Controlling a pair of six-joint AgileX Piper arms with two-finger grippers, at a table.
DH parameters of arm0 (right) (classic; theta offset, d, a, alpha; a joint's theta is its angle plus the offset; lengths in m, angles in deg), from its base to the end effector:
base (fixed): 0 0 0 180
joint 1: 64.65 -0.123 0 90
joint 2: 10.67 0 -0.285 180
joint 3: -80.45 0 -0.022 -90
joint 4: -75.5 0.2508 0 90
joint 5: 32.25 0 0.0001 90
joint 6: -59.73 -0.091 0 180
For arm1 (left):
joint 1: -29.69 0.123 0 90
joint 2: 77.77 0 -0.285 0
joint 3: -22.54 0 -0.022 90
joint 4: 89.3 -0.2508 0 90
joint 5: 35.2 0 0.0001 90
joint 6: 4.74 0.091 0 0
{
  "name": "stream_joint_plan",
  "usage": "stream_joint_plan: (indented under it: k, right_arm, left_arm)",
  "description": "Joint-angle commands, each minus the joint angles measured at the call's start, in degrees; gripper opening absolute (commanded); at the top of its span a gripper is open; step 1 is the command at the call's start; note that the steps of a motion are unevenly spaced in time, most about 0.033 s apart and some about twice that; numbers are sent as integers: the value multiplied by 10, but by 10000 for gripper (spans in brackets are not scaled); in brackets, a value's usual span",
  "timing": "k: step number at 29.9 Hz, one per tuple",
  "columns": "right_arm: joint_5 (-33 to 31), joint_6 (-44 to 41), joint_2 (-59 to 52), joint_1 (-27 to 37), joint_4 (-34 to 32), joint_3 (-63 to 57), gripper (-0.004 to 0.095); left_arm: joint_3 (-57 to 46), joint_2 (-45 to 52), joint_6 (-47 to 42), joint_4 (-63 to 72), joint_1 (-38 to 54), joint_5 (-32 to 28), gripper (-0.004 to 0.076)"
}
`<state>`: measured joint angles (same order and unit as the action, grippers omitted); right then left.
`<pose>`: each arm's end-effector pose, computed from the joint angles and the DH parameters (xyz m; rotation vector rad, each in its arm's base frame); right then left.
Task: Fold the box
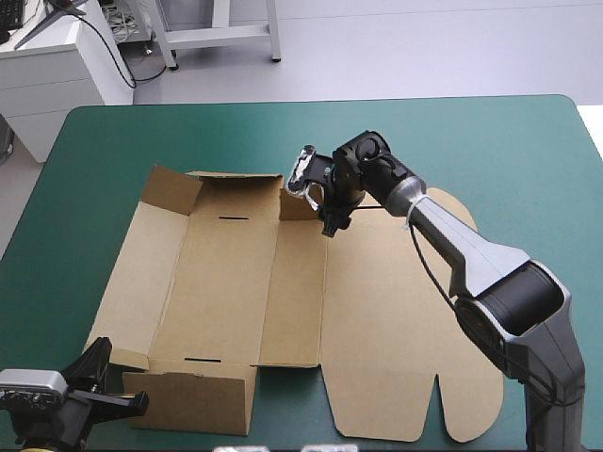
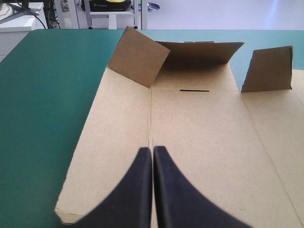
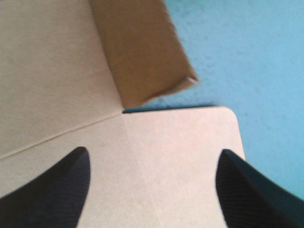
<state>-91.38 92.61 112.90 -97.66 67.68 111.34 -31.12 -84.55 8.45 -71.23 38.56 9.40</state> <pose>0.3849 0.2374 0.2912 -1.4831 2.1897 -0.1776 0.0135 -0.0180 0.2785 0.0182 1.8030 -0.0867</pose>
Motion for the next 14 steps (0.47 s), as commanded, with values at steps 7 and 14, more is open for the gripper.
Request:
stream_joint_plan:
  k: [7, 14]
  right_arm:
    - [-29, -360, -54, 50, -97, 21, -6]
    - [-109, -341, -60, 136, 50, 16, -19]
  left_arm:
    - [11, 3, -2, 12, -4, -42, -8]
    - [11, 3, -2, 12, -4, -42, 34]
